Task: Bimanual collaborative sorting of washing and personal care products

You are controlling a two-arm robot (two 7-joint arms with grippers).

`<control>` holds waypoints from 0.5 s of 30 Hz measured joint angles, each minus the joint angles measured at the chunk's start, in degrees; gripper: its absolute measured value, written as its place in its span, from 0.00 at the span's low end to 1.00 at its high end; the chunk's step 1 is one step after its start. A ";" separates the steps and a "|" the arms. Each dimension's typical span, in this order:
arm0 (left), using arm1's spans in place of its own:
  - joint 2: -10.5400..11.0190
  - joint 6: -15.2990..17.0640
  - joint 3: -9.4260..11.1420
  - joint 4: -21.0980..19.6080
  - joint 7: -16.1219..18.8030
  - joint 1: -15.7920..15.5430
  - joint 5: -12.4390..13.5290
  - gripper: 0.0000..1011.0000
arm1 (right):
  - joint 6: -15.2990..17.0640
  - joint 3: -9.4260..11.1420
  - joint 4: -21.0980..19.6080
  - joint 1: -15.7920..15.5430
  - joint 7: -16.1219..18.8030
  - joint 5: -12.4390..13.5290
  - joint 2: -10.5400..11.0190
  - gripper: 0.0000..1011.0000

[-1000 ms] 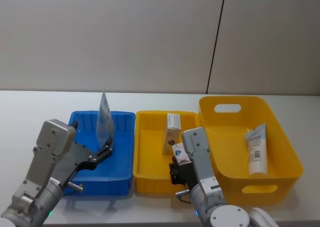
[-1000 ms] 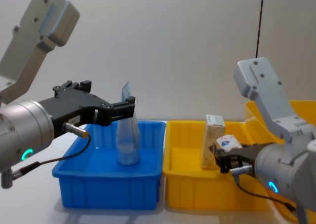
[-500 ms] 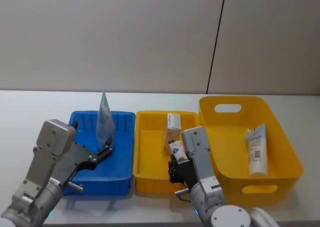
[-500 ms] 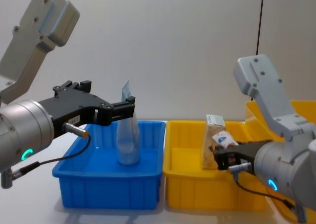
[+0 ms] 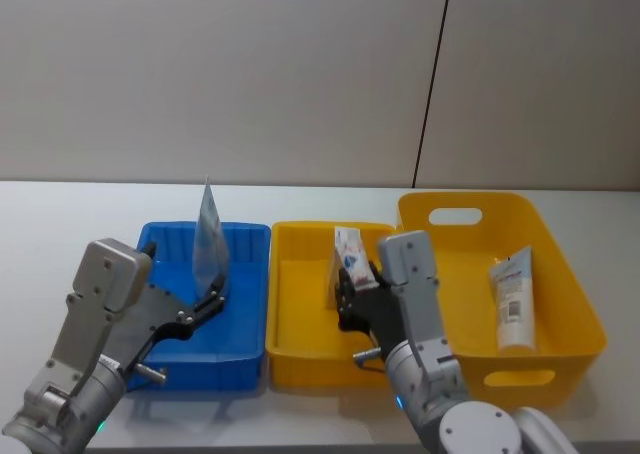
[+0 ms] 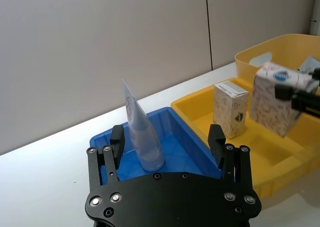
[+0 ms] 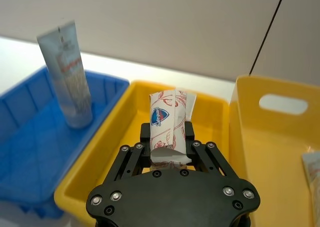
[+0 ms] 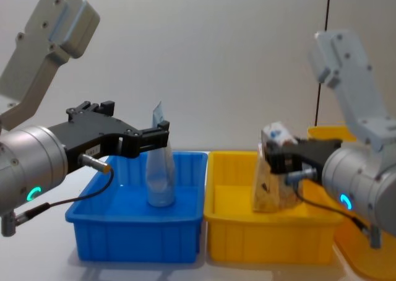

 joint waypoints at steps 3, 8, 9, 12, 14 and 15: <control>0.00 0.00 0.00 0.00 0.00 0.00 0.00 0.99 | -1.94 0.56 -0.57 0.13 0.33 0.31 0.05 0.32; 0.00 0.00 0.00 0.00 0.00 0.00 0.00 0.99 | -5.00 1.65 -1.63 0.35 0.71 0.90 0.10 0.32; 0.00 0.00 0.00 0.00 0.00 0.00 0.00 0.99 | -6.16 2.14 -2.02 0.43 0.82 1.16 0.12 0.32; 0.00 0.00 0.00 0.00 0.00 0.00 0.00 0.99 | -7.52 2.94 -2.55 0.57 0.87 1.49 0.17 0.32; 0.00 0.00 0.00 0.00 0.00 0.00 0.00 0.99 | -9.05 3.84 -3.11 0.68 0.86 1.89 0.25 0.32; 0.00 0.00 0.00 0.00 0.00 0.00 0.00 0.99 | -9.50 4.24 -3.30 0.73 0.83 1.98 0.28 0.32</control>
